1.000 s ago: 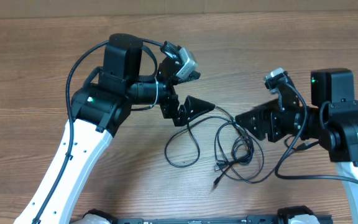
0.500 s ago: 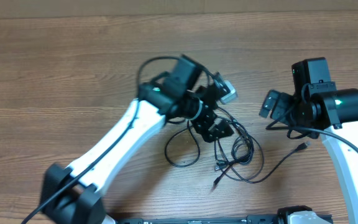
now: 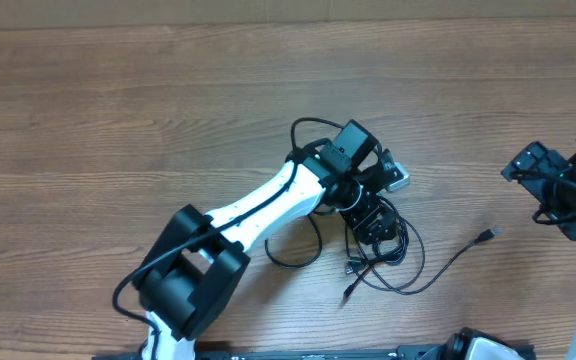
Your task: Untangle cables
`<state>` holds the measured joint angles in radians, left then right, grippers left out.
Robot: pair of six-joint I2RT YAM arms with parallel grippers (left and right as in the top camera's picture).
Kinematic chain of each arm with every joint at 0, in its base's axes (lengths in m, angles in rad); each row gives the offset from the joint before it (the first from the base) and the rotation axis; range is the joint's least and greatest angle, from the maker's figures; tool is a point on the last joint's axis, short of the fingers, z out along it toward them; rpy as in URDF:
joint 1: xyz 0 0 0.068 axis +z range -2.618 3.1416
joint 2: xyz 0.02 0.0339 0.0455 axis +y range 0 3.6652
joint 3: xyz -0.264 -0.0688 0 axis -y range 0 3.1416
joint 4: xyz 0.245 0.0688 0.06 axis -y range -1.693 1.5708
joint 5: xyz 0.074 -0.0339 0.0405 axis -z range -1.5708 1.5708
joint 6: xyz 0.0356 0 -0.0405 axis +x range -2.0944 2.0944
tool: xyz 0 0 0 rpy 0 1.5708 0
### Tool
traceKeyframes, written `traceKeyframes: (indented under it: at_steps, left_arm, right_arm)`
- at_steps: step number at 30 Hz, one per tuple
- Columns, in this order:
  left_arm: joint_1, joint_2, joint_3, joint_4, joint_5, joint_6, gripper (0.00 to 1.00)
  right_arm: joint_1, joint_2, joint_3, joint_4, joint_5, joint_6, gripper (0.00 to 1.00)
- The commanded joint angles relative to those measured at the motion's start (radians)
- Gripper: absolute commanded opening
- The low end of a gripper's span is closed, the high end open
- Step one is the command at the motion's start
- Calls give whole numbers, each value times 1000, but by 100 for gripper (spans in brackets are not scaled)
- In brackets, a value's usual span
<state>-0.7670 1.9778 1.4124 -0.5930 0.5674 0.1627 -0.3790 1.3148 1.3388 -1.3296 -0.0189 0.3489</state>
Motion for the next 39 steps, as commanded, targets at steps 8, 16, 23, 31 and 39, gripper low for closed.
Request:
traceKeyframes:
  at_steps: [8, 16, 23, 31, 39]
  left_arm:
    - [-53, 76, 3, 34, -29, -36, 96]
    - [-54, 77, -39, 78, -54, -37, 100]
    - [-54, 78, -93, 138, -53, -37, 100]
    - [-68, 91, -103, 204, -50, -55, 100]
    - [-86, 111, -103, 280, -24, -96, 84]
  right_arm:
    - [-4, -6, 3, 11, -37, -43, 100]
    - [-4, -6, 3, 7, -63, -44, 100]
    - [-4, -6, 3, 6, -66, -44, 100]
    - [-4, -6, 3, 7, -82, -43, 100]
    - [-4, -6, 3, 15, -92, -44, 100]
